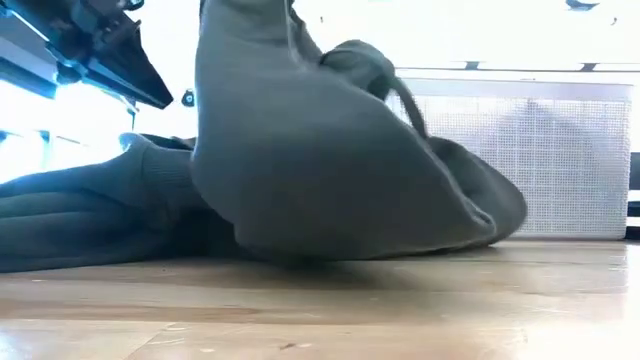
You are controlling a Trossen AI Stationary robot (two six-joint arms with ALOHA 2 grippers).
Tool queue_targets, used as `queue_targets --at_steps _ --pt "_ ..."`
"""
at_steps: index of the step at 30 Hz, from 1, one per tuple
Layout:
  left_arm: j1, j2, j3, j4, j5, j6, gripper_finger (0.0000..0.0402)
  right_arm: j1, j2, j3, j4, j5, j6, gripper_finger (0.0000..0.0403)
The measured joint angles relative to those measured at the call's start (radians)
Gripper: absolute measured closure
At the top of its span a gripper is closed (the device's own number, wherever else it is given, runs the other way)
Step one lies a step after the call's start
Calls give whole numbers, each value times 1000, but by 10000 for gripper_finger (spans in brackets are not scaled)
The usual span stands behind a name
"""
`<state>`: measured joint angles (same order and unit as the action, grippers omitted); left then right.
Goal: Sort clothes
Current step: Put the black jacket into the white bin
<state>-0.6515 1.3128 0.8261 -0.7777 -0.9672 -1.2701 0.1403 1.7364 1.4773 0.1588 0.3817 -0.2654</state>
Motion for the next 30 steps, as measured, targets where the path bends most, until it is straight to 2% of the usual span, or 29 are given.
queue_targets --at_steps 4,6,10,13,17,23,27,30 --pt "-48 -50 0 -66 8 -76 353 -44 68 3 -15 -133 87 376" --pt "-72 -60 0 -78 -22 -104 353 -55 116 1 -49 -212 113 375" --pt "-98 -62 0 -79 -73 -115 353 -54 172 -1 -53 -324 58 361" --pt "-98 -62 0 -79 -72 -116 353 -54 172 0 -86 -328 40 312" --pt "-98 -62 0 -79 -72 -116 353 -54 116 0 -190 -326 45 220" --pt "-98 -62 0 -79 -67 -117 353 -46 47 4 -382 -307 155 93" --pt "-98 -62 0 -76 -67 -117 353 -32 89 1 -459 -306 222 43" --pt "-97 -62 0 -73 -67 -117 353 -25 154 2 -483 -321 289 26"
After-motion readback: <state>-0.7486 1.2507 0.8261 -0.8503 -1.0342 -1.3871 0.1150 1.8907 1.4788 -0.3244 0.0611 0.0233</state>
